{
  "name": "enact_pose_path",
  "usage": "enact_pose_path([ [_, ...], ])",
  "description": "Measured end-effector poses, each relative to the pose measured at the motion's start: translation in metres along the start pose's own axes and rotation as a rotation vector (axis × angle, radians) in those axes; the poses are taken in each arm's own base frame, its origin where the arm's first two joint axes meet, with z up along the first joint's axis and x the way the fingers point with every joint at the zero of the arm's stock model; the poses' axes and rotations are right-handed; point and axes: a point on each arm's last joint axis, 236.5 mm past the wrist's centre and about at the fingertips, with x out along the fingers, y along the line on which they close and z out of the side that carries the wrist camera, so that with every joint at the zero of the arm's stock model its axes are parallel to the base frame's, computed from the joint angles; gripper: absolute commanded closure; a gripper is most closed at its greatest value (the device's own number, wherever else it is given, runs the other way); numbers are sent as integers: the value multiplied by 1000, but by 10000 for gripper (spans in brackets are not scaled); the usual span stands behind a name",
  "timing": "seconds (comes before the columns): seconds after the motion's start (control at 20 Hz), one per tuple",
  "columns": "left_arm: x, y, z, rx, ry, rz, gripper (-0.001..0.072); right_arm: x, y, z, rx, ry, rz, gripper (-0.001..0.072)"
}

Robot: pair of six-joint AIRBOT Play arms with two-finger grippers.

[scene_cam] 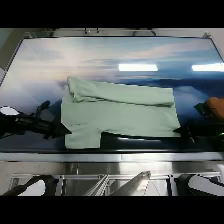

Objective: Fold the shirts.

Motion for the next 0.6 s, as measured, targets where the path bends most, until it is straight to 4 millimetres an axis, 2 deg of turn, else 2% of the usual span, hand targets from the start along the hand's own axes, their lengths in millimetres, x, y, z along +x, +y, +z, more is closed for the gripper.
enact_pose_path([
  [0.2,-33,-13,-7,0,-88,-15,692,-26,14,6,35,-35,48,694],
  [0.45,-46,-22,-19,15,-99,-26,692,-37,29,5,32,-43,88,694],
  [0.6,-56,-25,-7,31,-144,-13,692,-43,50,16,14,-86,168,694],
])
